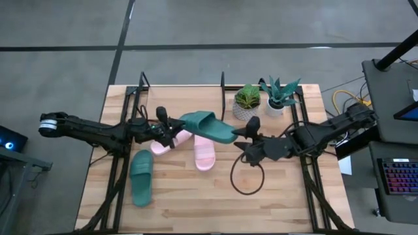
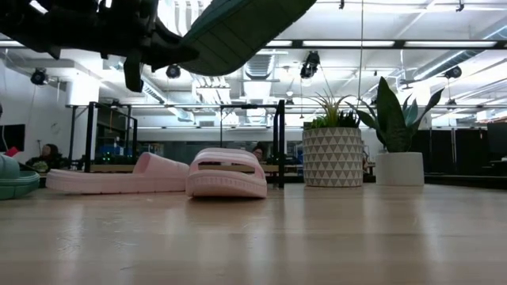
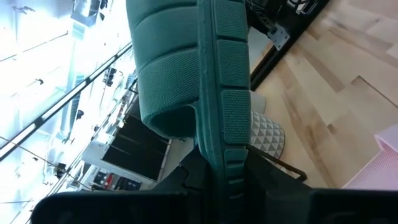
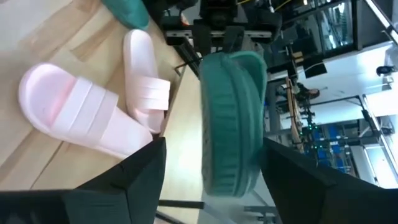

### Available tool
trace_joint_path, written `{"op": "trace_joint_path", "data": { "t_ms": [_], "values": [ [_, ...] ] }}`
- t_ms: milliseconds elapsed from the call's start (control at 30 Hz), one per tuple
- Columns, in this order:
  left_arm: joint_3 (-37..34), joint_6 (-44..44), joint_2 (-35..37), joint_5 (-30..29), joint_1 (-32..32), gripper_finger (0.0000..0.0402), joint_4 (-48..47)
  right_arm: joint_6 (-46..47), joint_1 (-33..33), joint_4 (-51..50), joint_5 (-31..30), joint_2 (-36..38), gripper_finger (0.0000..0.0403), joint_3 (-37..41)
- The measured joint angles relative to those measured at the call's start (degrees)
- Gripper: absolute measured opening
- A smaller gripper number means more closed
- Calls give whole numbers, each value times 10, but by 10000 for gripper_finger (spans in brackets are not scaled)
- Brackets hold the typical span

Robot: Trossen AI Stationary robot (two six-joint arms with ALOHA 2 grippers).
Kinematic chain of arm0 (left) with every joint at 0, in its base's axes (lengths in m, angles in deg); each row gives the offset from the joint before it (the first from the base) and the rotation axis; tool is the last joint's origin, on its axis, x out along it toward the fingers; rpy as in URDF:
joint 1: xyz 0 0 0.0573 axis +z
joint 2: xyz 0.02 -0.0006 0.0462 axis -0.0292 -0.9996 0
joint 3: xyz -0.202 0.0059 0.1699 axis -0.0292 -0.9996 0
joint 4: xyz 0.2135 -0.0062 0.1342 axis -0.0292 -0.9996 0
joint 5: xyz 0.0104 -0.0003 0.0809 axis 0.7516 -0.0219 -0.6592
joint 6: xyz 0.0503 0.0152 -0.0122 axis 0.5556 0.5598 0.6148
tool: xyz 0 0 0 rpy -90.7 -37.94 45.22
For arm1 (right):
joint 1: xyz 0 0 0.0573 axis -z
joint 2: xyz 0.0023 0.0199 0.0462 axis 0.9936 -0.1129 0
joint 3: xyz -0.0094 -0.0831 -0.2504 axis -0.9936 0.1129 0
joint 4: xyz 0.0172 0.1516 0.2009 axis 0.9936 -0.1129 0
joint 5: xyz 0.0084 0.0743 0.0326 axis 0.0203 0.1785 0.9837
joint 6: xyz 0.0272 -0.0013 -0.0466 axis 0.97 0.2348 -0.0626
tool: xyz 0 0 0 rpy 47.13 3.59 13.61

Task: Pick and place slides into the shelf
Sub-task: Put the right green slide into the shelf

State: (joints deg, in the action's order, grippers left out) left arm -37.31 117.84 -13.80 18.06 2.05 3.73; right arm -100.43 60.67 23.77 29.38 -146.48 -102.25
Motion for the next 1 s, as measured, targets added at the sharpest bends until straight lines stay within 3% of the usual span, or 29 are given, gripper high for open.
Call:
{"op": "trace_joint_path", "data": {
  "t_ms": [333,467,633,800,1000],
  "values": [
    [1,0,0,6,0,27,6,-25,19,41,-4,-16,197,-5],
    [1,0,-1,8,0,27,10,-16,36,40,-4,-30,147,-5],
    [1,0,-1,5,0,35,10,-30,44,36,-4,-39,56,-5],
    [1,-6,-1,6,0,62,11,-17,44,39,-3,-37,51,-4],
    [4,-79,-1,-13,0,84,17,13,44,45,-30,-37,51,-4]
  ]
}}
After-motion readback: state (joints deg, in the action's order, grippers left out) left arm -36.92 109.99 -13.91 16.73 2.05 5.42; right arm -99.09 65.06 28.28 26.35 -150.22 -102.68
